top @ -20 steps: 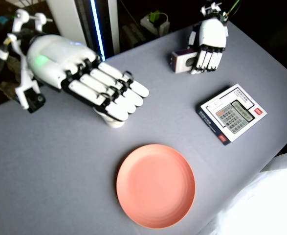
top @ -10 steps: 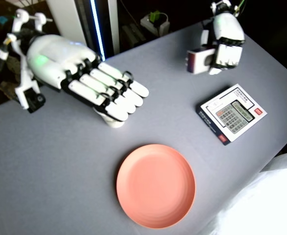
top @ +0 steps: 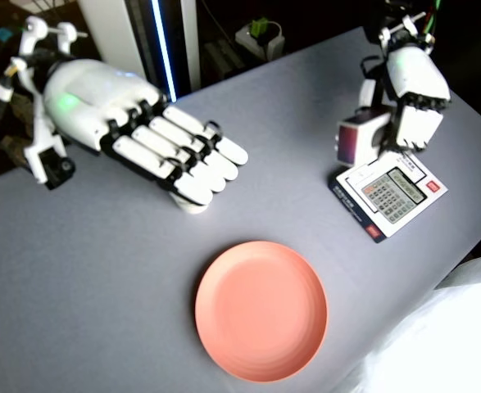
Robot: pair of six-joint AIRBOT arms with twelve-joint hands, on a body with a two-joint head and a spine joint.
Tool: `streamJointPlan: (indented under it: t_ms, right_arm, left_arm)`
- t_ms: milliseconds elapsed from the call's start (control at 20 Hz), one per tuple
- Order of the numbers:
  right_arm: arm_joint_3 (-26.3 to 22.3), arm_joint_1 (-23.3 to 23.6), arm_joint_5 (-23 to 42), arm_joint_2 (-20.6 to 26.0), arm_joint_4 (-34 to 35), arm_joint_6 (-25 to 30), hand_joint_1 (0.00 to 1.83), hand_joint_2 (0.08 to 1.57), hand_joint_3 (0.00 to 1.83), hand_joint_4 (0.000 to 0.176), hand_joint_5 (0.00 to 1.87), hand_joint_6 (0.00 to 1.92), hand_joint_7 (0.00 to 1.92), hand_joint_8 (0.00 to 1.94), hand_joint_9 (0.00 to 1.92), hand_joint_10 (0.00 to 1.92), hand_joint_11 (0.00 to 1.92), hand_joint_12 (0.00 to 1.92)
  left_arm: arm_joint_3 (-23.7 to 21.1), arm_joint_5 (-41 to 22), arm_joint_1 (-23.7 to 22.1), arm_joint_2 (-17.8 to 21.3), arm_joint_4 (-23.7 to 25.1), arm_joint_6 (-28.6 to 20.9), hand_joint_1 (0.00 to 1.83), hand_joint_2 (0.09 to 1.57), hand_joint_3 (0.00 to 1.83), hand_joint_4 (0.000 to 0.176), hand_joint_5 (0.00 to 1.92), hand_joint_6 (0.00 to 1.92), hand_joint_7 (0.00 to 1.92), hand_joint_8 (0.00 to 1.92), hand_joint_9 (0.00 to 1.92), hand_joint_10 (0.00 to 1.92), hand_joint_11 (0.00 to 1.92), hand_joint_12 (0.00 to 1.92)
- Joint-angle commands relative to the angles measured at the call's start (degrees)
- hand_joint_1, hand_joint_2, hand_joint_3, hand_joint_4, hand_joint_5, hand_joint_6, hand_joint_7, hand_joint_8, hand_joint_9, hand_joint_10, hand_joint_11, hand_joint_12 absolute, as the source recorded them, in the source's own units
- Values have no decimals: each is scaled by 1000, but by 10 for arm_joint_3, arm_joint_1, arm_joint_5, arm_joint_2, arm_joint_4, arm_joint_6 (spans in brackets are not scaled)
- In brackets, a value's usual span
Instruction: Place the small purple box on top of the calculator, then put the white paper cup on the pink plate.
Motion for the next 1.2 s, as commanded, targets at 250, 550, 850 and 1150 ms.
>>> streamJointPlan:
  t_ms: [250,550,850,1150]
  right_arm:
    - [4,-1,72,-2,-5,8,375,1309,12,0,0,0,0,0,0,0,0,0]
    - [4,-3,72,-2,-3,9,313,1314,11,0,0,0,0,0,0,0,0,0]
    - [5,-3,73,-3,-1,9,346,1316,10,0,0,0,0,0,0,0,0,0]
    - [5,-3,74,-4,-1,9,342,1320,9,0,0,0,0,0,0,0,0,0]
  left_arm:
    - [42,16,-21,-7,-34,19,1236,1174,2,0,842,1155,870,1252,1001,1673,1041,1920]
    - [44,30,-21,8,-78,64,1233,1202,2,0,790,983,861,1465,963,1574,959,1915]
    - [43,40,-22,10,-95,92,1148,1054,0,0,553,140,586,338,533,588,287,1397]
    - [43,43,-23,7,-97,98,968,1061,2,0,314,3,324,0,240,88,0,1226]
